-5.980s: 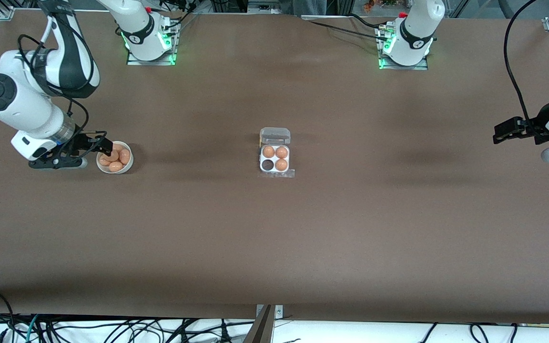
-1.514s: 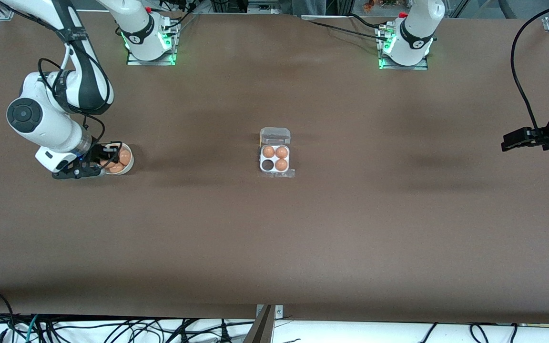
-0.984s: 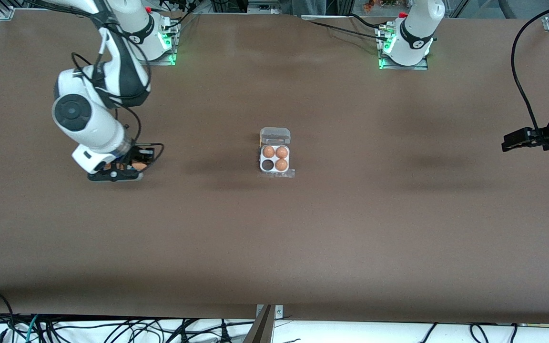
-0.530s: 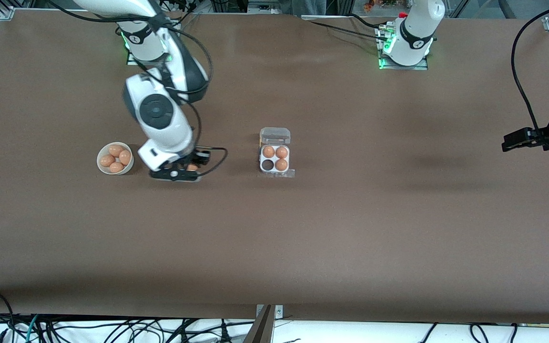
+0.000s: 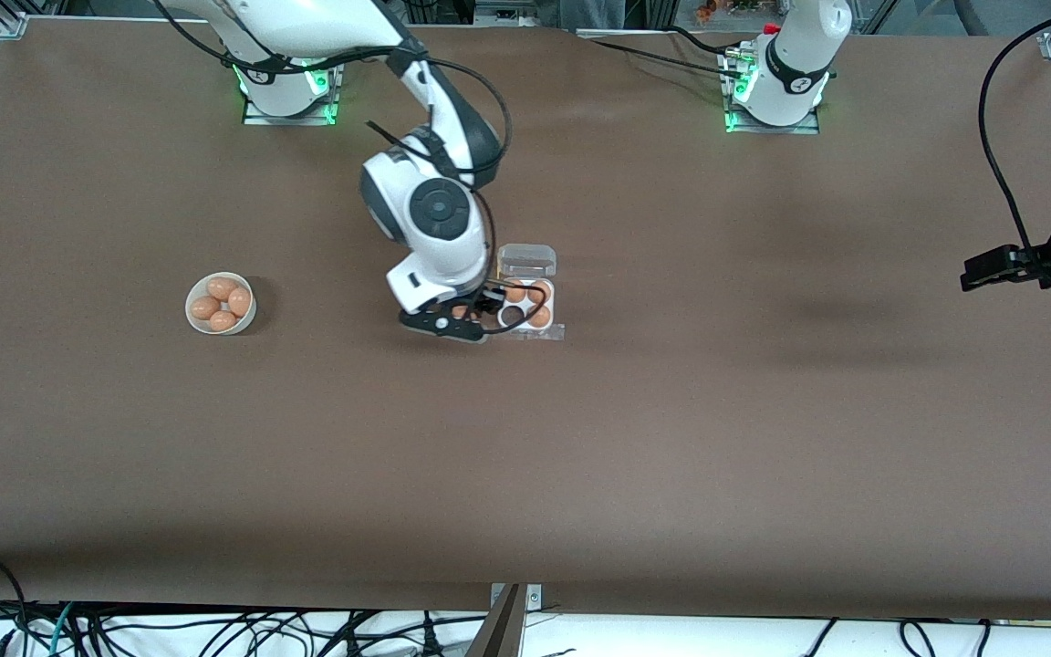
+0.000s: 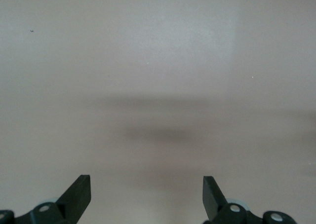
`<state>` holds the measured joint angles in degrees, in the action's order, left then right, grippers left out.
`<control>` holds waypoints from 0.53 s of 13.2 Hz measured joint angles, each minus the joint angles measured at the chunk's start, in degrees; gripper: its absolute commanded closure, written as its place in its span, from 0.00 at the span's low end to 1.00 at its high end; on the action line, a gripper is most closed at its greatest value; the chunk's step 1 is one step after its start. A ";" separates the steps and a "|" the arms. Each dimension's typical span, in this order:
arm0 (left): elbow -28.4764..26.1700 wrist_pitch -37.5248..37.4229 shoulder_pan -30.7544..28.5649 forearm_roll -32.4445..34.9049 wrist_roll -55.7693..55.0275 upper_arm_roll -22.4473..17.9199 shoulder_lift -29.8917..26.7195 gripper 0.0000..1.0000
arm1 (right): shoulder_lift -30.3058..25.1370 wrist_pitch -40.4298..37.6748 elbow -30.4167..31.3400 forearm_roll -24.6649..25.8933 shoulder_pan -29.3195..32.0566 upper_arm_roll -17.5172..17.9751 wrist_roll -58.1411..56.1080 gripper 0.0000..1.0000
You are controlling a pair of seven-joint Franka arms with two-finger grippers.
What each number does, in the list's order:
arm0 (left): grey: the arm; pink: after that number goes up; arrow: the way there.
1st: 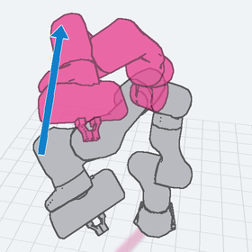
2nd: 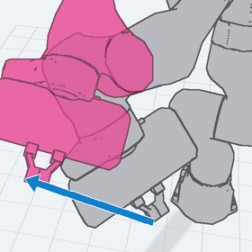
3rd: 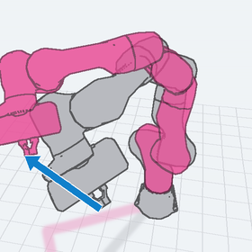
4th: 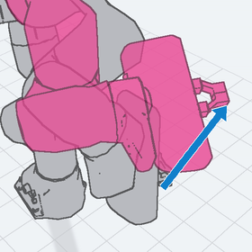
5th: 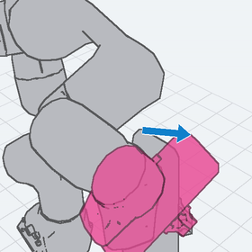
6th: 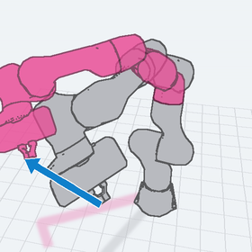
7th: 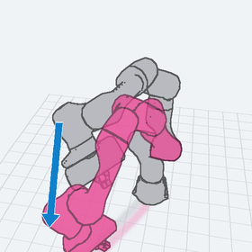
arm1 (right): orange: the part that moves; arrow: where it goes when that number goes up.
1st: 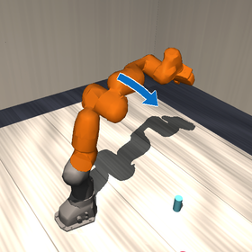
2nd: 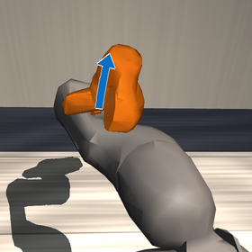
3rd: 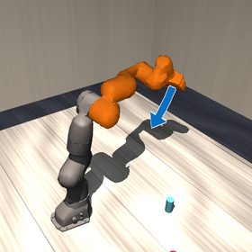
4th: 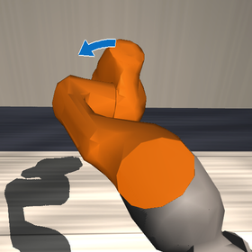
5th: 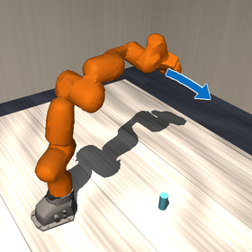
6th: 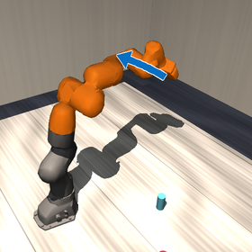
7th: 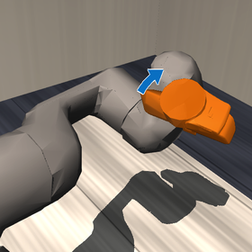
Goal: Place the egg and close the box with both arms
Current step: 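Carry the egg with the right gripper to the clear carton, then lower the egg into the empty carton slot and open the right gripper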
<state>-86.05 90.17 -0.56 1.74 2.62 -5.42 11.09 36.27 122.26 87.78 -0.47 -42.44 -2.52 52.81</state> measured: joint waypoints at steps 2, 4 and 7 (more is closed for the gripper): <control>0.01 0.00 -0.03 0.00 0.00 0.00 0.02 0.00 | 3.55 0.02 -4.06 0.00 -2.21 -0.03 3.49 0.87; 0.02 0.00 -0.03 0.00 0.00 0.00 0.03 0.00 | 5.66 0.02 -6.29 0.00 -3.38 -0.04 4.70 0.87; 0.05 0.00 -0.03 0.00 0.00 0.00 0.03 0.00 | 7.04 0.30 -6.79 0.00 -3.72 -0.05 5.06 0.87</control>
<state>-86.00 90.17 -0.59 1.74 2.62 -5.42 11.13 43.31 122.56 80.99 -0.47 -46.16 -2.57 57.87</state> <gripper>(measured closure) 0.000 0.529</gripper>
